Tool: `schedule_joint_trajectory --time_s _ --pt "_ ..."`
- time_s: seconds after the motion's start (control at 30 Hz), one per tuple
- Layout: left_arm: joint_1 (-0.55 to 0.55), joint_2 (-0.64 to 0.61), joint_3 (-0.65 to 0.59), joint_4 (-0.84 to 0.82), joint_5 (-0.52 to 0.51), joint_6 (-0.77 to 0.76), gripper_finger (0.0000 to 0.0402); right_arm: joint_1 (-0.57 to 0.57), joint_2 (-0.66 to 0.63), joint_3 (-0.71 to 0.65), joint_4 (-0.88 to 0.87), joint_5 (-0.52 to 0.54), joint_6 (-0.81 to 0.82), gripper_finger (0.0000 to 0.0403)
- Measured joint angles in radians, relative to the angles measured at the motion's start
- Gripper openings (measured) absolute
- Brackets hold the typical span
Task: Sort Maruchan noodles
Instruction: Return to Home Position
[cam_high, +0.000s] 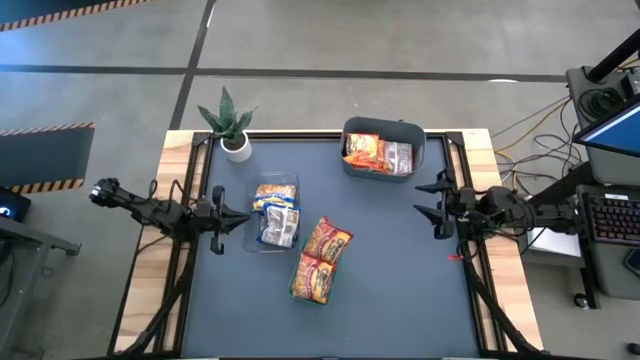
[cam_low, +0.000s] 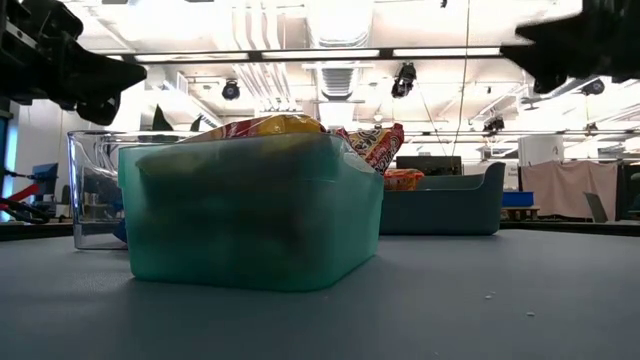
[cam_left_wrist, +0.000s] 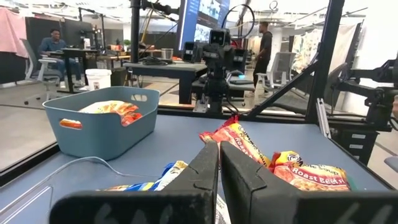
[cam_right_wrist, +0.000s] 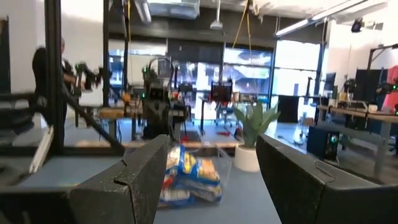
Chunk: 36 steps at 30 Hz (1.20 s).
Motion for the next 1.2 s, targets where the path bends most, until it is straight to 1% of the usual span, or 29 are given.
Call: schedule_joint_trajectory --time_s 0.07,0.23,0.43,0.5,0.67,0.8,0.9,1.03,1.1,1.2 --pt "0.000 0.003 0.000 0.000 0.000 0.000 0.0000 0.000 0.000 -0.011 -0.026 0.000 -0.013 0.0233" --pt "0.000 0.007 0.000 -0.001 -0.012 0.000 0.0000 0.000 0.001 -0.031 -0.007 -0.001 -0.016 0.0233" --pt "0.000 0.008 0.000 -0.002 -0.127 0.000 0.0000 0.000 0.001 -0.065 -0.007 -0.033 -0.008 0.0233" --pt "0.000 0.008 0.000 -0.002 -0.149 0.000 0.0000 0.000 0.000 -0.066 -0.005 -0.035 -0.007 0.0233" --pt "0.000 0.008 0.000 -0.002 -0.153 0.000 0.0000 0.000 0.001 -0.066 -0.004 -0.085 0.004 0.0233" --pt "0.000 0.008 0.000 -0.002 -0.153 0.000 0.0000 0.000 0.003 -0.066 -0.004 -0.078 0.012 0.0233" --pt "0.000 0.009 0.000 -0.002 -0.153 0.000 0.0000 0.000 0.010 -0.066 -0.005 -0.073 0.066 0.0233" --pt "0.000 0.010 0.000 -0.003 -0.153 0.000 0.0000 0.000 0.020 -0.066 -0.041 -0.044 0.217 0.0233" --pt "0.000 0.010 0.001 -0.002 -0.153 -0.001 0.0000 0.000 0.023 -0.066 -0.057 -0.042 0.238 0.0233" --pt "0.000 0.010 0.001 -0.003 -0.153 -0.001 0.0000 0.000 0.029 -0.067 -0.056 -0.042 0.224 0.0233"
